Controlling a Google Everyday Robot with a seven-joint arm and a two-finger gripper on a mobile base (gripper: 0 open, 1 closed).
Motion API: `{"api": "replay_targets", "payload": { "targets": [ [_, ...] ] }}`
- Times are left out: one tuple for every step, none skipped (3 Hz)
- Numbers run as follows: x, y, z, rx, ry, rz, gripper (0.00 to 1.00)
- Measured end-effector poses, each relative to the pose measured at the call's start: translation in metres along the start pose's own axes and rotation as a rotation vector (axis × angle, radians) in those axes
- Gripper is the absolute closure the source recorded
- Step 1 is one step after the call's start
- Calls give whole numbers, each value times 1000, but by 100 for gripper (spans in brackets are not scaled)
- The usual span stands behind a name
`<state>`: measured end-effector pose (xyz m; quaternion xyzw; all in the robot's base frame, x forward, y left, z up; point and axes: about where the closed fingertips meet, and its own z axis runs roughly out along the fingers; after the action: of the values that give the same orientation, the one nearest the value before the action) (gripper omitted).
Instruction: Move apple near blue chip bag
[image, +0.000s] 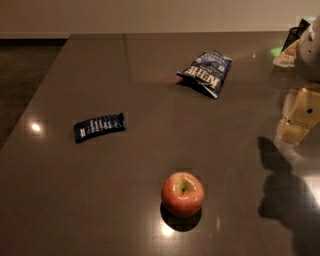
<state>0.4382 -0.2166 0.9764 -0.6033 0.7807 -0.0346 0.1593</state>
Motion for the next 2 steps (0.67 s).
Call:
{"api": "replay_targets", "payload": {
  "targets": [
    [0, 0, 0, 0, 0, 0, 0],
    [-10, 13, 5, -51, -54, 9, 0]
  ]
}}
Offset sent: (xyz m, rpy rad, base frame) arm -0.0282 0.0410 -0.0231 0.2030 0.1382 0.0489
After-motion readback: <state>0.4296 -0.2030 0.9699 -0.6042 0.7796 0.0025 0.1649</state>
